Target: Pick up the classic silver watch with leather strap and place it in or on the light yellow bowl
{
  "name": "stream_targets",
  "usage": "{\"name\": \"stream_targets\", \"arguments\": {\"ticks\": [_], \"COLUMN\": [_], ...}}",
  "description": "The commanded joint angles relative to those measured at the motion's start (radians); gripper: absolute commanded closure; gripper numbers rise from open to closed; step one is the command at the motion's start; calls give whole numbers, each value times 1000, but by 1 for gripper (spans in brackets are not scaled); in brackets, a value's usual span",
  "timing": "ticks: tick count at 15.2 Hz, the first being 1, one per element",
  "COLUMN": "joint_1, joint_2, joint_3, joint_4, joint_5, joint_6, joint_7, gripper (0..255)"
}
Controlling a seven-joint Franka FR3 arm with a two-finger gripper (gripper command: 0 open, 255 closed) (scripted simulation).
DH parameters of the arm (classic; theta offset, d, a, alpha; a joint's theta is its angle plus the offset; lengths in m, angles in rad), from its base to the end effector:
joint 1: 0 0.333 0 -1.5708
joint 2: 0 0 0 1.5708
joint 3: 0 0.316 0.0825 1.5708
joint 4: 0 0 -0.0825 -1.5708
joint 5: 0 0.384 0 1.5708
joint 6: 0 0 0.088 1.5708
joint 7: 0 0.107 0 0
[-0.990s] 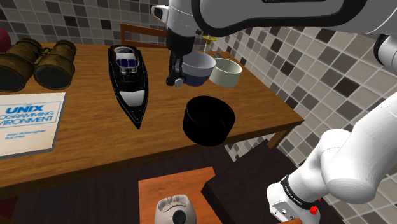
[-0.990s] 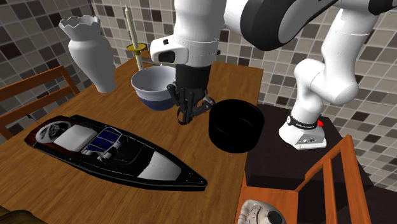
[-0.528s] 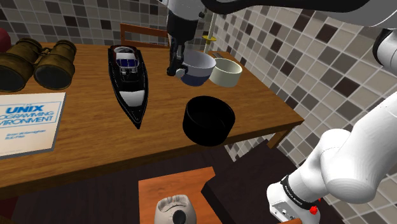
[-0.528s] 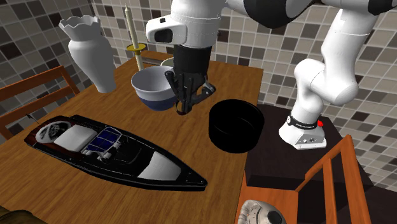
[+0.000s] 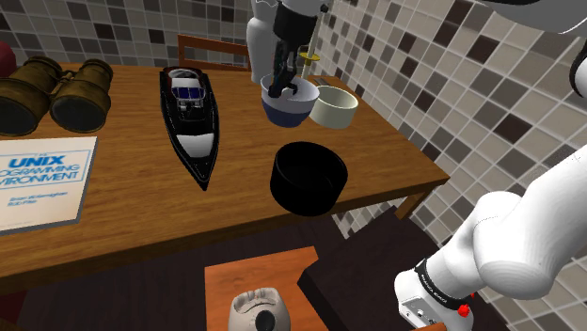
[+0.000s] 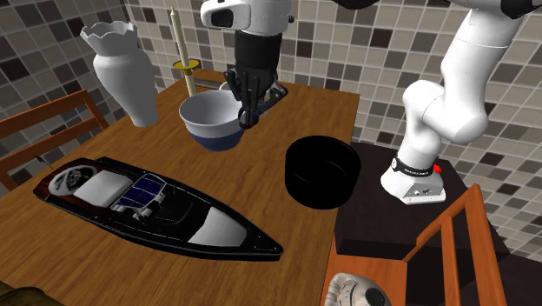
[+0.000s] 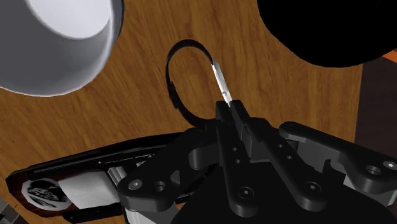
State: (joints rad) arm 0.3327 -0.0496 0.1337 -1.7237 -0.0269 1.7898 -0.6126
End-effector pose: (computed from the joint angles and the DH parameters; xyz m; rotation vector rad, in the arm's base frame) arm 0.4979 0.2499 0.5988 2.6520 1.5961 0.1743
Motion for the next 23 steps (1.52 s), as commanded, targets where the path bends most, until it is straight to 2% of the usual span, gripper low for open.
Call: {"name": "stream_targets", "arguments": {"ticks": [1,12,18,23], "joint_1": [-23,-142,-208,-269], "joint_2": [-16,-31,13,82], "joint_3": [-26,-170,-248,-310], "joint_4": [-21,-22,40,132], "joint_5": [7,29,45,69], "joint_6": [6,-5,-24,-51], "joint_7": [-51,-319,-464,-590], "gripper": [255,255,255,255]}}
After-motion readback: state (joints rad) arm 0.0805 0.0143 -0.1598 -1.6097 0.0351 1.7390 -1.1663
